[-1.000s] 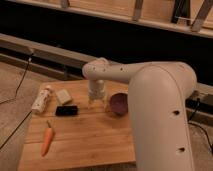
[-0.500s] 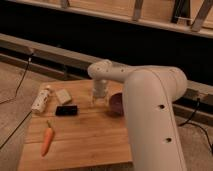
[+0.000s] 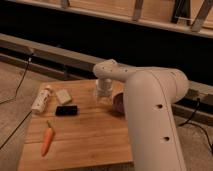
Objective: Push the ceramic bowl across the table
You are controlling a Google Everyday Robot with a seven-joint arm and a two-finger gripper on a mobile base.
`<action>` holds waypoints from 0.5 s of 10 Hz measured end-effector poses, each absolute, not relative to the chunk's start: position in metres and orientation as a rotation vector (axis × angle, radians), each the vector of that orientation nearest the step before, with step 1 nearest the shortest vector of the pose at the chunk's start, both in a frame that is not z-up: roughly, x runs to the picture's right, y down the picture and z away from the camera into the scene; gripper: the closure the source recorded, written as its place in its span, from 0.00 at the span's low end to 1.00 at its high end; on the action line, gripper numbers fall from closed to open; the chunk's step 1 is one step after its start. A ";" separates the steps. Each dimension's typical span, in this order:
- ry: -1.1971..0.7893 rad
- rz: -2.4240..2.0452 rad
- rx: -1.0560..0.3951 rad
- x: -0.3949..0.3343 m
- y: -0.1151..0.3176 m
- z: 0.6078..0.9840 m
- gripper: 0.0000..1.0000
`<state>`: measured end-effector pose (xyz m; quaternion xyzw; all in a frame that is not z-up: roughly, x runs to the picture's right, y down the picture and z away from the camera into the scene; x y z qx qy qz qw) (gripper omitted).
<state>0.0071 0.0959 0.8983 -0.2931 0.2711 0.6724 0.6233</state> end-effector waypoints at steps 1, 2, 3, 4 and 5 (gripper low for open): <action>0.628 1.560 -0.666 0.014 0.095 0.898 0.35; 0.636 1.579 -0.659 0.023 0.095 0.897 0.35; 0.644 1.596 -0.652 0.032 0.096 0.896 0.35; 0.652 1.613 -0.645 0.041 0.097 0.895 0.35; 0.661 1.629 -0.639 0.050 0.099 0.895 0.35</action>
